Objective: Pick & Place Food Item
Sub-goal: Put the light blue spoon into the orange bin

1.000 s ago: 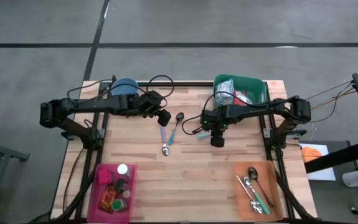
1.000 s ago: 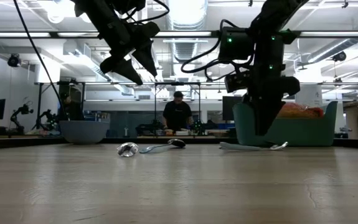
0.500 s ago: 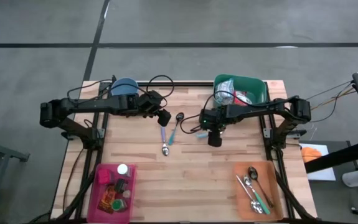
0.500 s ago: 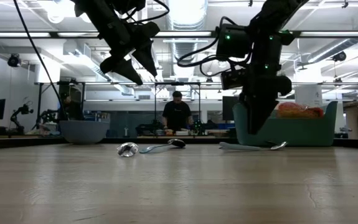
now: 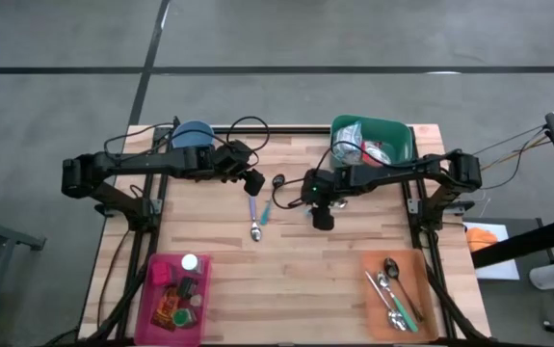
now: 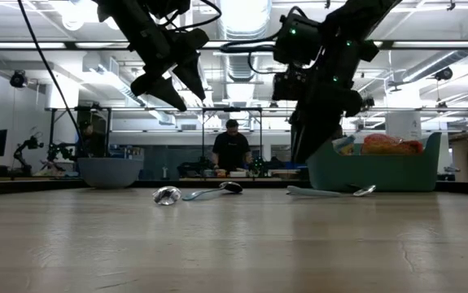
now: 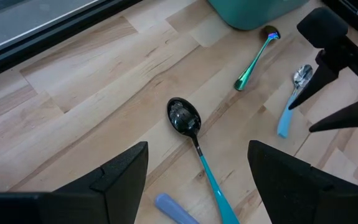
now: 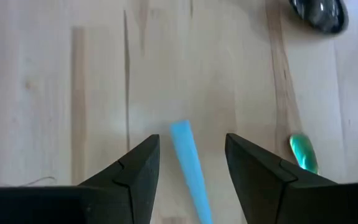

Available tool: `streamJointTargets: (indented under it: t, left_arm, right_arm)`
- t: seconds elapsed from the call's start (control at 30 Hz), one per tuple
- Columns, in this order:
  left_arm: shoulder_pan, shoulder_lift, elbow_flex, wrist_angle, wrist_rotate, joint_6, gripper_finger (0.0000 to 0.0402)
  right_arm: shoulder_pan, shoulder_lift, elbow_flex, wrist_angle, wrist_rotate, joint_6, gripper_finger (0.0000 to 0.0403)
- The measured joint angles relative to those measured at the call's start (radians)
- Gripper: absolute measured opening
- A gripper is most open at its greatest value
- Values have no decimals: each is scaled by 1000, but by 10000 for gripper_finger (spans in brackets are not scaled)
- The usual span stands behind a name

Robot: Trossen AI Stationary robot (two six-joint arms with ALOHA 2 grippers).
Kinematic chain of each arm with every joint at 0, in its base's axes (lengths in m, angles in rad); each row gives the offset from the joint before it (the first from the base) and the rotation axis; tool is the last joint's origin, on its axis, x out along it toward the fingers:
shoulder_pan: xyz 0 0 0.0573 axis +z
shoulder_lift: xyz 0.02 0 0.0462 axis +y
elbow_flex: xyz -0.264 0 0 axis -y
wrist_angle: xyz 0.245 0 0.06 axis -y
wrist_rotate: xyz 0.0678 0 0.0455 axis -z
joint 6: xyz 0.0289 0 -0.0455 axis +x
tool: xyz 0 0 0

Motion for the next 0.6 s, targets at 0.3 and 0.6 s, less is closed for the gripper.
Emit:
streamJointTargets:
  t: [0.3,0.6]
  left_arm:
    - [0,0,0,0,0,0,279]
    - [0,0,0,0,0,0,279]
  right_arm:
    - [22,2,-4,72,-2,1,181]
    - [41,4,-110,240,8,-48,181]
